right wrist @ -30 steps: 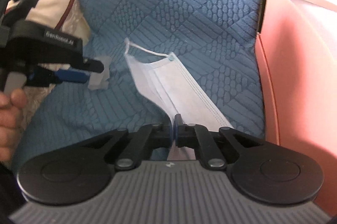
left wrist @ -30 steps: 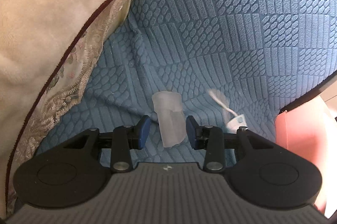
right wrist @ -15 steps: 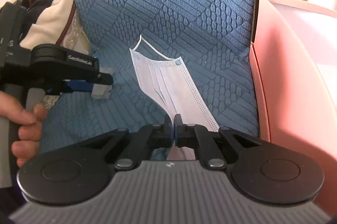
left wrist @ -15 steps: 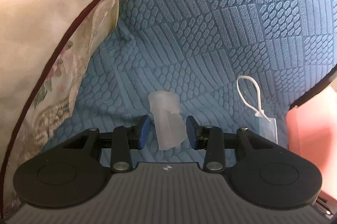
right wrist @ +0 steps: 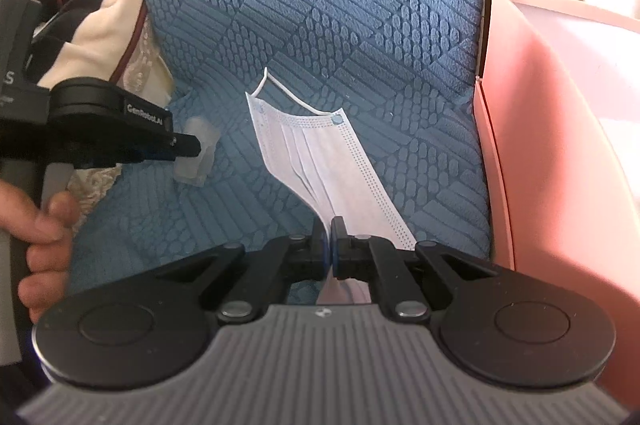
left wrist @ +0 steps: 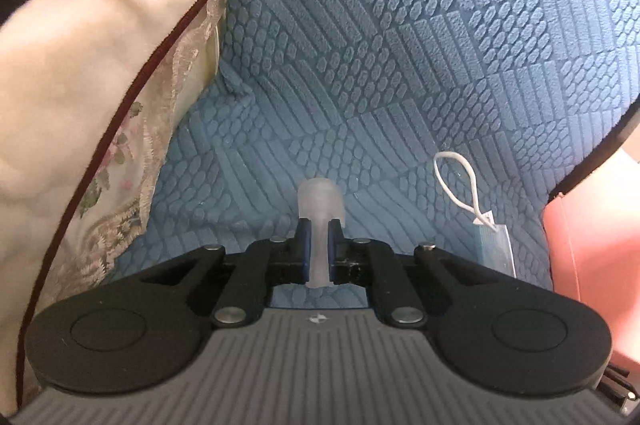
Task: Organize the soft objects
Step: 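Lift the mask and plastic piece and carry both toward the pink box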
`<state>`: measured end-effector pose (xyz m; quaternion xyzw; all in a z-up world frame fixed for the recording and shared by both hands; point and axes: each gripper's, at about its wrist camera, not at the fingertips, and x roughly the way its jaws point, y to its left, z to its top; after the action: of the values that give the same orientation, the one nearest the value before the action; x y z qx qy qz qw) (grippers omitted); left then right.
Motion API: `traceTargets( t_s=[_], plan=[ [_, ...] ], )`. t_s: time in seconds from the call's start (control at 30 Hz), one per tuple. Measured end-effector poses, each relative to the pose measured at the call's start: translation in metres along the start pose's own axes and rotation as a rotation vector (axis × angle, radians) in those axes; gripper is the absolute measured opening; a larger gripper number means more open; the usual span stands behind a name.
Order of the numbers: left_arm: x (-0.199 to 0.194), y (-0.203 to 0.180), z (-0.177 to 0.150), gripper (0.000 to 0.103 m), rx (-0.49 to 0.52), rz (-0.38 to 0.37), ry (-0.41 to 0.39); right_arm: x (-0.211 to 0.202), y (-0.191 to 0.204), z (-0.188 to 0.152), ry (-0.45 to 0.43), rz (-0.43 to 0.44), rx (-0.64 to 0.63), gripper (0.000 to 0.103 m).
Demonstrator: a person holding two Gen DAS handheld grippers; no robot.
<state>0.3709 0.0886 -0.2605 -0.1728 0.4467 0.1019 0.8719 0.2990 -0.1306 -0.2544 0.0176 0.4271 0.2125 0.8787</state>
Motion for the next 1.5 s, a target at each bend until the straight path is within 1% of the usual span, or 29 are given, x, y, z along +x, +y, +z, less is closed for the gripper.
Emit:
traceTargets(
  t_s=[0.3, 0.5, 0.6, 0.7, 0.8, 0.97, 1.3, 1.5],
  plan=[
    [-0.032, 0.002, -0.015, 0.010, 0.008, -0.058, -0.007, -0.014, 0.005, -0.004, -0.017, 0.020, 0.000, 0.006],
    [-0.056, 0.004, -0.028, 0.010, 0.023, -0.082, -0.018, -0.026, 0.009, -0.009, -0.026, 0.033, 0.014, 0.006],
    [-0.069, 0.000, -0.034, 0.010, 0.061, -0.074, -0.042, -0.033, 0.009, -0.011, -0.033, 0.034, 0.024, 0.006],
    [-0.080, 0.001, -0.040, 0.010, 0.070, -0.087, -0.054, -0.038, 0.007, -0.015, -0.033, 0.031, 0.030, 0.006],
    [-0.088, -0.002, -0.046, 0.010, 0.097, -0.079, -0.067, -0.041, 0.005, -0.019, -0.027, 0.025, 0.033, 0.006],
    [-0.097, -0.007, -0.058, 0.010, 0.123, -0.087, -0.071, -0.048, 0.005, -0.025, -0.025, 0.020, 0.030, 0.006],
    [-0.117, -0.011, -0.085, 0.010, 0.141, -0.098, -0.079, -0.060, 0.002, -0.031, -0.036, 0.019, 0.040, 0.006],
    [-0.129, -0.014, -0.097, 0.010, 0.141, -0.102, -0.084, -0.068, 0.005, -0.041, -0.031, 0.027, 0.044, 0.006]
  ],
)
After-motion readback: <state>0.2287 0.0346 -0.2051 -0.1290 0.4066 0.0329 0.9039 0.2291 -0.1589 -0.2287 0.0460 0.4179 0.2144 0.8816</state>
